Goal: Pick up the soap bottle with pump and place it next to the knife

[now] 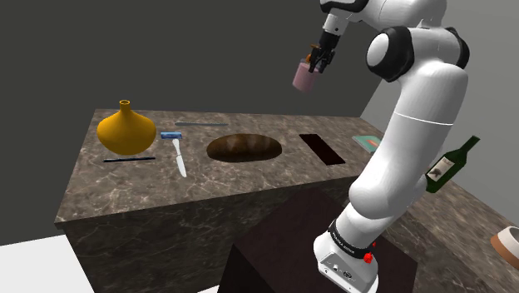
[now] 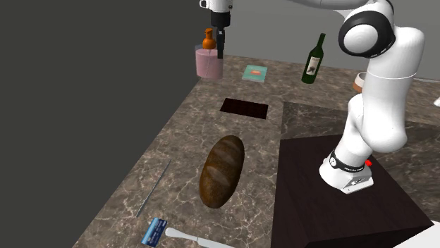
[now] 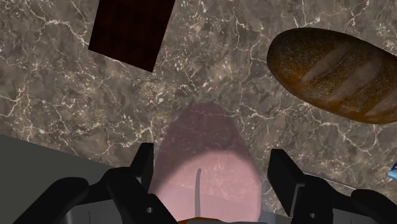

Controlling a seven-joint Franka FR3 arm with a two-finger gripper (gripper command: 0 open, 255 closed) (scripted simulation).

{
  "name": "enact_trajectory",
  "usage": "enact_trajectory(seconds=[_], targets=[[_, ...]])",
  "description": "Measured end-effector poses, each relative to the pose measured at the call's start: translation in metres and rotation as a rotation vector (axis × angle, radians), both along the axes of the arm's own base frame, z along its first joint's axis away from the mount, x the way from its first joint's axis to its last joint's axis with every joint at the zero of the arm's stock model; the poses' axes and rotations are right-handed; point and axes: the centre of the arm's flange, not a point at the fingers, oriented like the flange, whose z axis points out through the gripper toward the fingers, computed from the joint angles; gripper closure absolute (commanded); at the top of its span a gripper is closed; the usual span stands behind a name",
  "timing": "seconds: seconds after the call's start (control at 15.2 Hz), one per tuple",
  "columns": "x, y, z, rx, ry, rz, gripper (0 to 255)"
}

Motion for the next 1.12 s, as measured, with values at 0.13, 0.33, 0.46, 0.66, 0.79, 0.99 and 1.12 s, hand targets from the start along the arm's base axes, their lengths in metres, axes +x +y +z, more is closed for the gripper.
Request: enact_trajectory(seconds=[0.13,0.33,0.46,0.66,0.79,0.99,1.12], targets=[[0.001,0.021,0.002,0.000,0.000,0.001,255],[0.002,0.060,0.003,0.001,0.000,0.001,255],[0.007,0.088,0.000,0.001,0.000,0.001,255],[0.007,0.124,0.002,0.000,0.000,0.001,255],[0.009,0.151,0.003,0.001,0.000,0.002,255],[0.008,0.190,0.007,0.001,0.000,0.001,255],[0.009,0.217,0.002,0.000,0.001,0.002,255]])
